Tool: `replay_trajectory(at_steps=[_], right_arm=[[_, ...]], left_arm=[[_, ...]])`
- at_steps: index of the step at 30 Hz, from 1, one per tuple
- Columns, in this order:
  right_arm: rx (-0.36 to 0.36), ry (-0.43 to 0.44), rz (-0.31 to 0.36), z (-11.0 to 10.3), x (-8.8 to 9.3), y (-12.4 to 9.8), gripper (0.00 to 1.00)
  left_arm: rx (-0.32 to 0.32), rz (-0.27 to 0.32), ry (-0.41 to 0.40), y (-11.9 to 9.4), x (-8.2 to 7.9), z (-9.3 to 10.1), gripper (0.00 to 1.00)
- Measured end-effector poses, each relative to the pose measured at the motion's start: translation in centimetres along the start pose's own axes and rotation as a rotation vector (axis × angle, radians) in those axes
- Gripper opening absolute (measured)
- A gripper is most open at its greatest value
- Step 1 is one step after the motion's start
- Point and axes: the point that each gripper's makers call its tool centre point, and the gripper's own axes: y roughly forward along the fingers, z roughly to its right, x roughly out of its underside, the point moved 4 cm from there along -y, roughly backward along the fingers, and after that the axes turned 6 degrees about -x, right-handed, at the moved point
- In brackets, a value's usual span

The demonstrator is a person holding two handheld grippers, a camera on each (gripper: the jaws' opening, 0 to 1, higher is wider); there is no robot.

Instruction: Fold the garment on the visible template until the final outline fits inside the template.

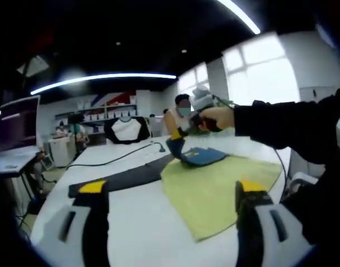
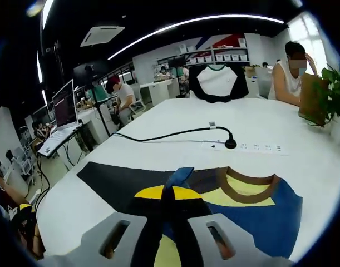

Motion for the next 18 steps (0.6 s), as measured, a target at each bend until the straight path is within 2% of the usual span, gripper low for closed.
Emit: replay_trajectory(at_steps=[9,18], right_arm=[[-0.044,0.040,-0.042,-0.8,2.4,2.8,0.01],[-0.080,0.037,-0.054,-2.1,3.1,4.1,0.01]], left_arm=[[-0.004,0.001,-0.005,-0.3,-0.1,0.0,1.00],[-0.005,0.003,-0.006,-0.2,-0.2,-0.2,1.00]])
